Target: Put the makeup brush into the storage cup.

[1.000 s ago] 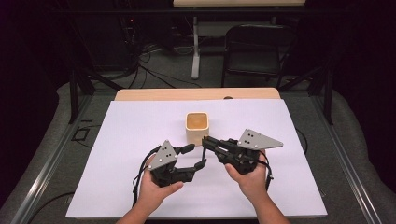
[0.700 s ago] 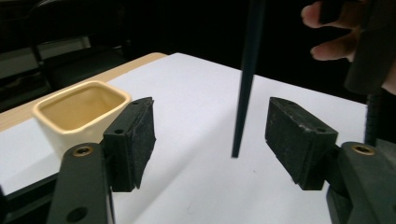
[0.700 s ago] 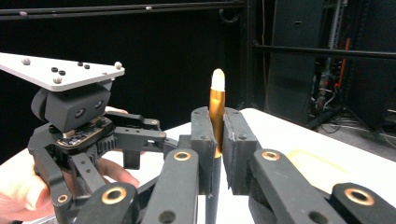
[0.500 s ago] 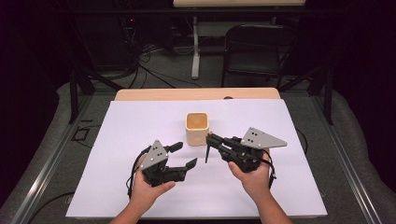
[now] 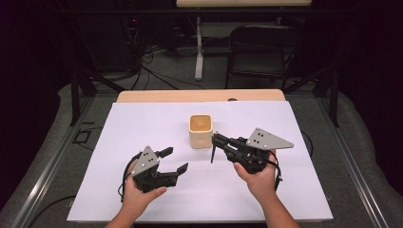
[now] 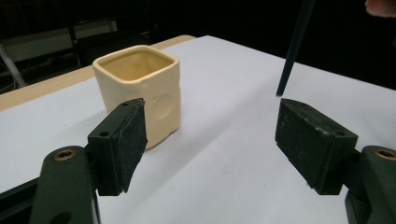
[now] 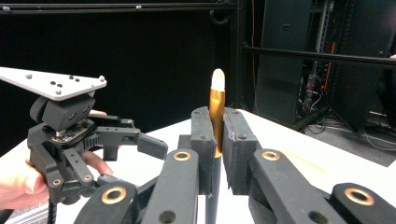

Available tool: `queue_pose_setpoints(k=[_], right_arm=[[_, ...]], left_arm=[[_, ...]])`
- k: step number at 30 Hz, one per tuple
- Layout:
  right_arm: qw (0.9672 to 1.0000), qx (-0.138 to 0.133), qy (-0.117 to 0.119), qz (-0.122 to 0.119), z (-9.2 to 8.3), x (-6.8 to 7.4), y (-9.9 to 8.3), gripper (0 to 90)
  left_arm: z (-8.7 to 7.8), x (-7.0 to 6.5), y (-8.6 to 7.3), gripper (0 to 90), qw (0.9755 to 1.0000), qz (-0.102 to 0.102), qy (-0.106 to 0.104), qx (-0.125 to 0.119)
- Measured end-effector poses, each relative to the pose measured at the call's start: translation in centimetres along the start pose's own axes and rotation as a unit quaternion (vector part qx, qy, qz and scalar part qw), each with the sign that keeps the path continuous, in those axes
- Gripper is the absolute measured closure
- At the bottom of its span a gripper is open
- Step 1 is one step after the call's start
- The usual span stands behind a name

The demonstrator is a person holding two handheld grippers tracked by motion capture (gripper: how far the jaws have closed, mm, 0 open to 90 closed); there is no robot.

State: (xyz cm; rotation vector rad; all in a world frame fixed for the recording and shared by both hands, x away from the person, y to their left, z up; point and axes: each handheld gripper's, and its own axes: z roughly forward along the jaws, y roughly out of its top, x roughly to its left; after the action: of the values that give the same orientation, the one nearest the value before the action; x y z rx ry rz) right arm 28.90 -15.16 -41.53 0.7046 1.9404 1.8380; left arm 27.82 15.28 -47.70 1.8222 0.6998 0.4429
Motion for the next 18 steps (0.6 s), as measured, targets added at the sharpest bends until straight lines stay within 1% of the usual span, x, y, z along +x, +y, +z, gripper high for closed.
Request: queue_pose_setpoints(k=[7,11,13,18], right_arm=[[1.0000,-0.001,-0.007,-0.002,0.0,-0.3,0.2,83.9],[0.9999,0.000,-0.008,-0.006,0.1,-0.5,0.5,83.8],[0.9999,0.003,-0.008,-0.006,0.1,-0.6,0.6,83.8],[0.9999,0.006,-0.012,-0.009,0.3,-0.8,1.1,83.8]], left_arm=[[-1.0,0.9,-0.9,25.8,0.9999,0.005,0.014,0.008],[-1.8,1.4,-1.8,27.1,0.9997,0.007,0.022,0.008],[-2.2,1.8,-2.3,27.6,0.9997,0.001,0.025,0.001],[-2.7,2.5,-3.3,28.0,0.9994,-0.022,0.028,-0.001]])
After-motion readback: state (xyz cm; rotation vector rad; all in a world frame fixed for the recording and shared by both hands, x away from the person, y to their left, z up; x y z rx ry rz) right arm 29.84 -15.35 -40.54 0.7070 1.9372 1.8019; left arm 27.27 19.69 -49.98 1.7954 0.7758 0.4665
